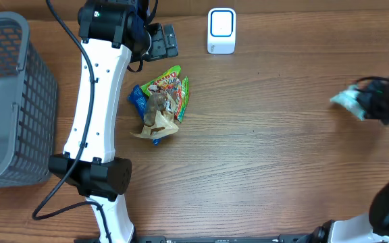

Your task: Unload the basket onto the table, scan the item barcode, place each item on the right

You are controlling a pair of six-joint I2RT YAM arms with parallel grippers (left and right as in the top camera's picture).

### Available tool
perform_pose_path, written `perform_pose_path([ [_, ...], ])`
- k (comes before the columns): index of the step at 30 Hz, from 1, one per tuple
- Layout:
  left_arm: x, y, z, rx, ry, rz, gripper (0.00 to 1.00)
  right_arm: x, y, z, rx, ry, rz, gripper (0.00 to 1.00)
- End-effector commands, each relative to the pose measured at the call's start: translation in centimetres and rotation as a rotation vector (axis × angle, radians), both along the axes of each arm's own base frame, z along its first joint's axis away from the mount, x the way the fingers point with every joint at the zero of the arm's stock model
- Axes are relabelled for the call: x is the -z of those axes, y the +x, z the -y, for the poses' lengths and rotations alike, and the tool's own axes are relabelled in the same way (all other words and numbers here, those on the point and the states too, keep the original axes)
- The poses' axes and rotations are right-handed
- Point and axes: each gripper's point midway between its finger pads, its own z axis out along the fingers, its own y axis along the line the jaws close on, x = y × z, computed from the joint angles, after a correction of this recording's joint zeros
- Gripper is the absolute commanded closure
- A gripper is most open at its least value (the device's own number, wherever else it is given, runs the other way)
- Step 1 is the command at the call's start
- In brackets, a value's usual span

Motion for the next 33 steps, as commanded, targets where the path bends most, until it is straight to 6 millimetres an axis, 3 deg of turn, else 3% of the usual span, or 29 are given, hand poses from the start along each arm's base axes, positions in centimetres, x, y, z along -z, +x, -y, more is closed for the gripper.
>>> perform_pose_path([
  [1,0.5,0.1,0.4,0.000,-0.006,-0.012,0.00,-0.7,-1.4,-0.3,0.088,0.235,0.083,0.96],
  [3,0.5,0.1,0.4,-0.001,-0.006,-0.012,0.00,0.1,-3.2,0.4,0.116,0.253,0.039,0.79],
  [6,0.5,0.1,0.4,0.000,-0.006,-0.012,0.00,-0.1,-3.1,0.1,0.021,0.249,0.058,0.53],
  [9,0.5,0.1,0.4,-0.001,-0.006,-0.012,0.00,-1.5,-1.4,-2.4,-0.144,0.307,0.148,0.43],
  [12,0.5,0.1,0.4,0.000,-0.006,-0.012,0.00,-3.3,0.3,-5.3,-0.289,0.353,0.232,0.42],
  [15,0.5,0.1,0.4,0.000,-0.006,-0.012,0.00,-5.1,2.5,-10.2,-0.459,0.407,0.313,0.41],
  [16,0.5,0.1,0.4,0.000,-0.006,-0.012,0.00,-5.9,3.5,-13.8,-0.565,0.433,0.349,0.40],
  [19,0.5,0.1,0.4,-0.001,-0.006,-0.012,0.00,-6.7,5.0,-20.3,-0.726,0.433,0.386,0.32],
  [22,0.5,0.1,0.4,0.000,-0.006,-0.012,0.00,-6.5,6.6,-26.1,-0.760,0.381,0.388,0.32],
  [23,0.5,0.1,0.4,0.000,-0.006,-0.012,0.00,-6.4,6.8,-26.6,-0.758,0.378,0.388,0.32],
  [24,0.5,0.1,0.4,0.000,-0.006,-0.012,0.00,-6.0,7.5,-29.4,-0.764,0.379,0.399,0.32],
  [26,0.5,0.1,0.4,0.000,-0.006,-0.012,0.00,-5.6,8.5,-33.0,-0.800,0.407,0.436,0.32],
  [31,0.5,0.1,0.4,-0.001,-0.006,-0.012,0.00,-4.1,10.1,-39.8,-0.871,0.466,0.511,0.35],
  [33,0.5,0.1,0.4,-0.001,-0.006,-0.012,0.00,-3.5,10.2,-41.5,-0.900,0.476,0.511,0.36],
])
